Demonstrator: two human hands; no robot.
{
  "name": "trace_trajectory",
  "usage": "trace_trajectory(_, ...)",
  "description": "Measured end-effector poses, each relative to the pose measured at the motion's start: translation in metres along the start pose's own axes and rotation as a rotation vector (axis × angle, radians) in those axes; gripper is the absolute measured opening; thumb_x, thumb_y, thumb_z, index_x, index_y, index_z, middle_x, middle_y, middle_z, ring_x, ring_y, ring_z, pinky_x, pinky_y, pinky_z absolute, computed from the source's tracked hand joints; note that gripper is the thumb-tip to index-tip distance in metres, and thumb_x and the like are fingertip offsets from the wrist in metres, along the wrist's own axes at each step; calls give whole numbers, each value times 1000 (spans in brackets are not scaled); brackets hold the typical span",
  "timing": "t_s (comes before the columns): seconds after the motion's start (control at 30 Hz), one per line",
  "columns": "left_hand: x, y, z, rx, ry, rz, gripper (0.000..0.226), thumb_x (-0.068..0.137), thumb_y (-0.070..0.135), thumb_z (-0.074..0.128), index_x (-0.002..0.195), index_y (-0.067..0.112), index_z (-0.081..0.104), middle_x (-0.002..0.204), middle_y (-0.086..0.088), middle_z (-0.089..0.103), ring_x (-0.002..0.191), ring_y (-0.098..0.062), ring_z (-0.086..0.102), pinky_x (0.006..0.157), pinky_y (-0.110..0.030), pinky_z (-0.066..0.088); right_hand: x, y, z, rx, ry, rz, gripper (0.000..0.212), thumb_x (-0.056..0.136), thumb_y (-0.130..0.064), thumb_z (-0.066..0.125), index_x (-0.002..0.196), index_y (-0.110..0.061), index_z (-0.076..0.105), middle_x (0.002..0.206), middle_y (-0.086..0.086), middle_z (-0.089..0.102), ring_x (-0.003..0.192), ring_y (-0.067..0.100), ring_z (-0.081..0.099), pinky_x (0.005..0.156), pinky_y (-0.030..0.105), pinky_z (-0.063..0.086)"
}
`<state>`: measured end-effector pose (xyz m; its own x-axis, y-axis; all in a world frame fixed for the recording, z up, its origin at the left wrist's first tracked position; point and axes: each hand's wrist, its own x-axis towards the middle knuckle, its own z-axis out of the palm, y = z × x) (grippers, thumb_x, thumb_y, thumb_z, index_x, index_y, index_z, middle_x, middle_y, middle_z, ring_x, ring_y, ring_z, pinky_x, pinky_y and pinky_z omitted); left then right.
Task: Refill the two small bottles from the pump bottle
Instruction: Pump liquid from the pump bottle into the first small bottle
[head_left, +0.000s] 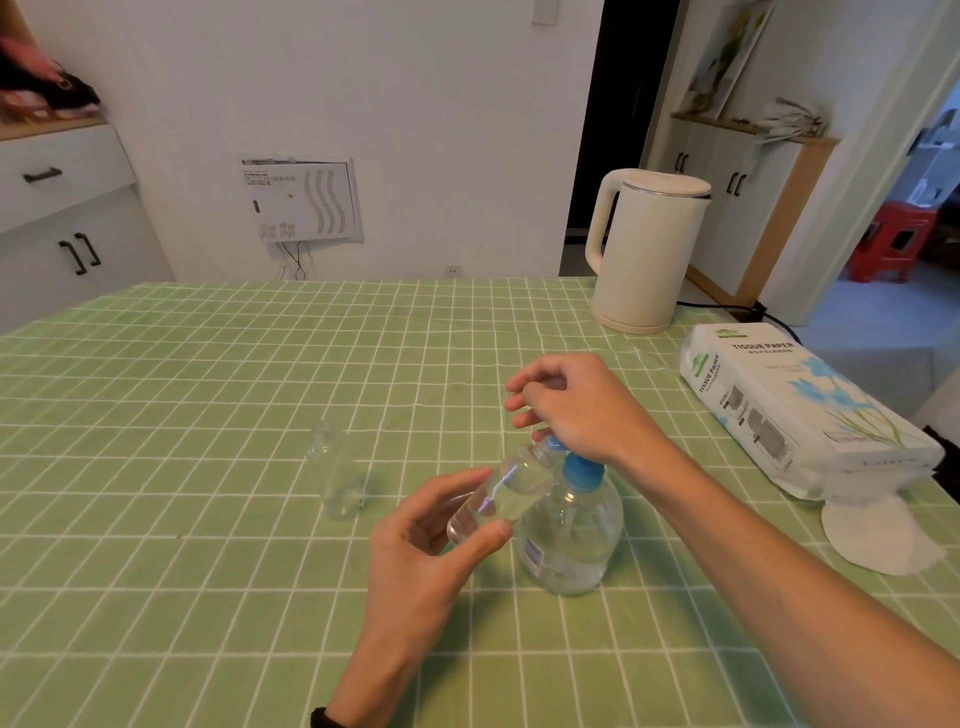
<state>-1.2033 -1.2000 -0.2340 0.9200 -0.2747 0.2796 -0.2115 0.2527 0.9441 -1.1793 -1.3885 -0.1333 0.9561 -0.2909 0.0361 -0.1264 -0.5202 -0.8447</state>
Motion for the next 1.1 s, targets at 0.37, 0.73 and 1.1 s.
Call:
trace_trajectory(0.37, -2, -1, -2, -16, -25, -27, 47, 66, 30, 89, 113, 31, 82, 116, 1, 83, 111, -18, 78, 97, -31, 63, -2, 6, 3, 19, -8, 58, 24, 102, -7, 55, 98, -18, 76, 92, -2, 81, 81, 12, 80, 84, 39, 65)
trace_trajectory(0.73, -1, -3, -2, -45, -39, -50, 43, 78, 16, 91, 119, 25, 81, 120, -2, 82, 112, -20, 78, 87, -23, 62, 1, 2, 0, 25, 4, 24, 24, 103, -12, 56, 94, -24, 74, 91, -5, 81, 79, 10, 79, 79, 35, 64)
trace_trajectory(1.1, -3, -3, -5, -52, -60, -78, 42, 81, 20, 87, 123, 26, 80, 123, -1, 81, 116, -20, 77, 90, -24, 62, -2, 6, 3, -8, 4, 45, 24, 103, -9, 54, 98, -19, 76, 91, -3, 81, 79, 10, 79, 79, 33, 64)
